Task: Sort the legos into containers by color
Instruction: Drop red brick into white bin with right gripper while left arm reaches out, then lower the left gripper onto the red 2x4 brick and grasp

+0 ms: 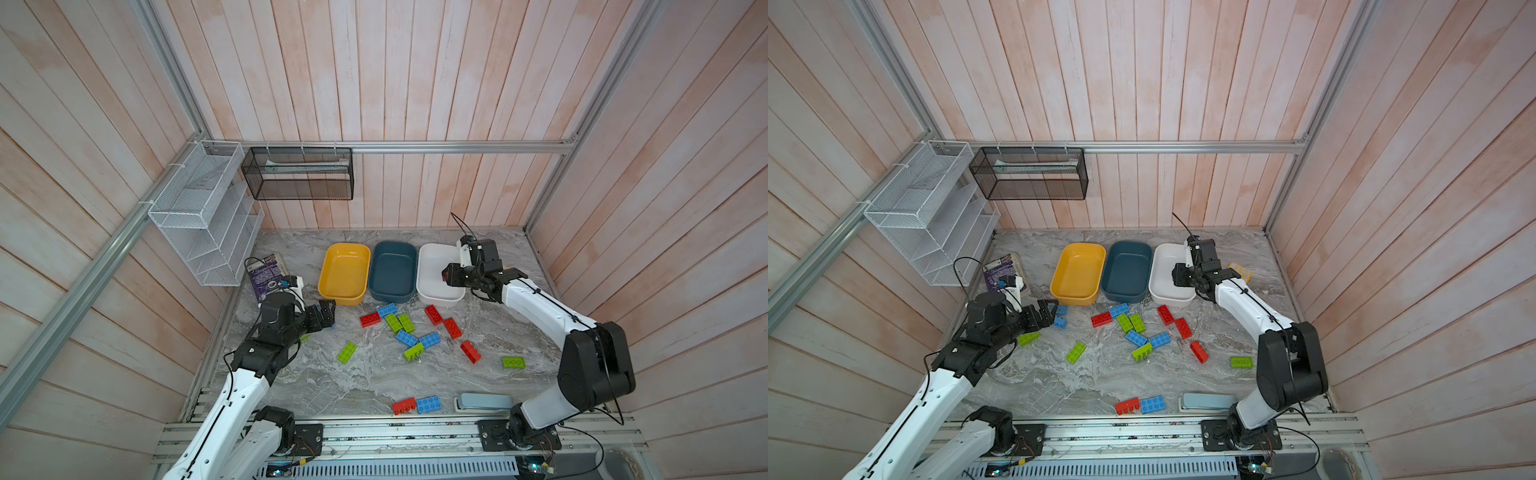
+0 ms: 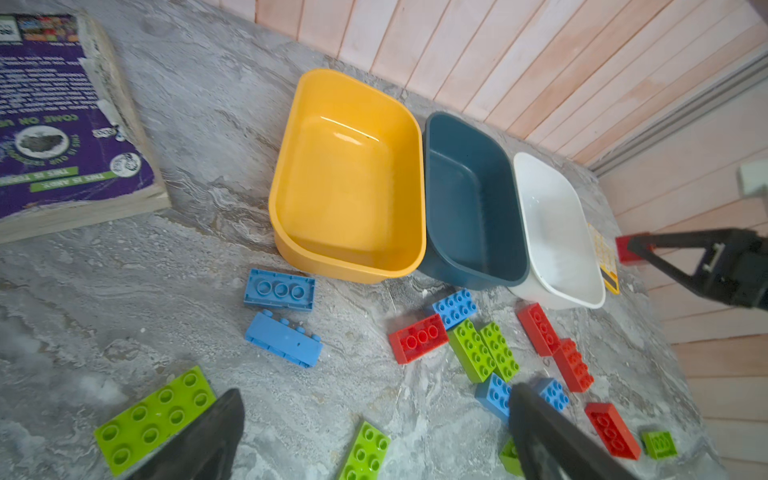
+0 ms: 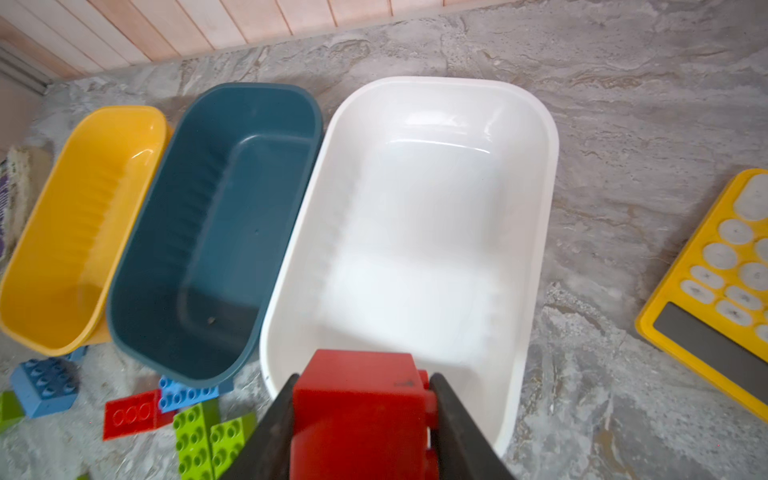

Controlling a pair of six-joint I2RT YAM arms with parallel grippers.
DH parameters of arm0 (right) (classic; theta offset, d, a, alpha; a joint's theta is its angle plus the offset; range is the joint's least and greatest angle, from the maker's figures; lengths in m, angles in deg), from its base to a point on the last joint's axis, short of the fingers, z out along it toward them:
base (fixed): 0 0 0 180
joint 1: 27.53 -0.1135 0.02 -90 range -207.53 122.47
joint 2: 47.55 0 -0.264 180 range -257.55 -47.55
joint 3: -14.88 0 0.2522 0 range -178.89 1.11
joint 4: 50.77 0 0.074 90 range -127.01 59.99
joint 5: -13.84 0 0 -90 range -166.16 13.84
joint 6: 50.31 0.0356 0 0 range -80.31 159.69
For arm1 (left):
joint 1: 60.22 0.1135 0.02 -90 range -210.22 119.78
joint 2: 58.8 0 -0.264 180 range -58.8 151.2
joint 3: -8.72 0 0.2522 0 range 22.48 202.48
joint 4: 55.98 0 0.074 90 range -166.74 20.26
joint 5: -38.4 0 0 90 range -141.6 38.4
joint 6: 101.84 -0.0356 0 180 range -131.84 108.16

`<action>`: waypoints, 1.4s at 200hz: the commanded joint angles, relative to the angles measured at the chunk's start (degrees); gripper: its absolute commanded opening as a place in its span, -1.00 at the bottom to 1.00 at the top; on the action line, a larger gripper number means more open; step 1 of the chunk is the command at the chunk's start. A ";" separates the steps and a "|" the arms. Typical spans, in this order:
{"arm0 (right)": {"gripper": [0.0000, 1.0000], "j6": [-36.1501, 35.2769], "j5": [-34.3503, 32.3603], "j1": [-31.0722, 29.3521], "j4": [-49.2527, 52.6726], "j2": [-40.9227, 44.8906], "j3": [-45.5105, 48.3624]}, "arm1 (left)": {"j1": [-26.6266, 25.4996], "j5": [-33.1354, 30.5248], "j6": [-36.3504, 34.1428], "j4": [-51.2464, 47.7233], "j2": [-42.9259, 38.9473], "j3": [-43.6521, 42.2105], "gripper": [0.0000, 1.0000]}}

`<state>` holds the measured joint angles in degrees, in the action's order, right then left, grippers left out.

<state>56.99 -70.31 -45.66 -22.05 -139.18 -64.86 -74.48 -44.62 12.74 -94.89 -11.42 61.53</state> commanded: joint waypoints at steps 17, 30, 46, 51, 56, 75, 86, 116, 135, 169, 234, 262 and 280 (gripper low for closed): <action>-0.45 -0.54 1.24 0.44 -2.30 -4.72 -3.40 | -3.74 -2.77 -1.96 -2.31 1.55 2.22 0.97; -0.39 -0.53 0.90 0.55 -2.63 -5.36 -3.72 | -4.94 -3.91 -2.07 -2.79 1.93 2.35 0.97; -0.17 -0.52 0.75 0.72 -2.65 -5.87 -4.07 | -6.72 -5.20 -2.11 -3.04 2.24 2.50 0.96; -0.08 -0.63 0.75 0.72 -2.68 -5.89 -4.16 | -7.27 -5.69 -2.07 -3.15 2.42 2.44 0.96; 0.01 -0.60 0.70 0.73 -2.71 -5.91 -4.16 | -7.83 -6.09 -2.03 -3.15 2.55 2.52 0.96; 0.34 -0.75 0.51 0.69 -2.95 -5.55 -3.99 | -10.26 -7.90 -1.94 -3.65 3.61 3.04 0.95; 0.45 -0.77 0.32 0.73 -3.04 -5.05 -3.68 | -11.77 -9.11 -1.87 -4.01 4.43 3.51 0.94; 0.67 -0.83 0.04 0.73 -3.68 -2.63 -2.61 | -15.72 -11.57 -1.90 -4.27 6.64 4.35 0.91; 0.67 -0.62 0.46 0.68 -4.21 -0.28 -1.35 | -18.11 -12.15 -1.87 -4.04 9.01 5.14 0.87; 0.69 0.46 1.10 0.47 -6.78 7.18 4.07 | -22.98 -14.11 -0.50 -2.40 15.52 6.26 0.86; 0.71 3.18 -1.93 -2.78 -13.63 24.39 17.95 | -28.50 -21.65 3.32 5.03 31.58 7.49 0.89; 0.72 2.50 -1.72 -2.96 -13.56 27.10 20.43 | -28.50 -21.52 2.43 6.12 38.77 10.01 0.89; 0.73 2.43 -1.09 -3.03 -13.76 27.78 21.27 | -27.99 -21.11 1.98 6.79 42.71 11.42 0.90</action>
<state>59.24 -71.14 -48.39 -34.29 -112.41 -44.82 -102.88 -64.53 14.95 -90.93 27.59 70.36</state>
